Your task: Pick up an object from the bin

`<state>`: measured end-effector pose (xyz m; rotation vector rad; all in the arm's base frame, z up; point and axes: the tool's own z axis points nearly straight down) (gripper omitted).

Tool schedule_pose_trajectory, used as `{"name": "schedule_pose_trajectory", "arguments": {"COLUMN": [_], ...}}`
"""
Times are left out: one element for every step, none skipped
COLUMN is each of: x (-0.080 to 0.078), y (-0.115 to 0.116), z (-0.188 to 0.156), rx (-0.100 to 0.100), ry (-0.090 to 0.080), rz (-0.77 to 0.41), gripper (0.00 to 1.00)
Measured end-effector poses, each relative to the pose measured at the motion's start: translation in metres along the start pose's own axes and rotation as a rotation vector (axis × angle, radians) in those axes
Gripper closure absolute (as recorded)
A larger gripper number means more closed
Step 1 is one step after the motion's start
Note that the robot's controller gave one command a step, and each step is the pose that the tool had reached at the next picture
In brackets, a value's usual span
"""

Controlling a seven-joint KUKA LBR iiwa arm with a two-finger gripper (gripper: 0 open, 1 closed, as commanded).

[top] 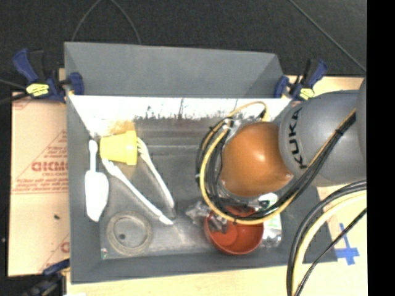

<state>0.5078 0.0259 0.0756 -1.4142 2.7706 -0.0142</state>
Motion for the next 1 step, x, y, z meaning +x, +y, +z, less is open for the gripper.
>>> {"name": "schedule_pose_trajectory", "arguments": {"x": [-0.0001], "y": [0.0002], "z": [-0.0001], "rx": [0.0], "ry": [0.0], "rz": [0.001], "gripper": [1.0]}}
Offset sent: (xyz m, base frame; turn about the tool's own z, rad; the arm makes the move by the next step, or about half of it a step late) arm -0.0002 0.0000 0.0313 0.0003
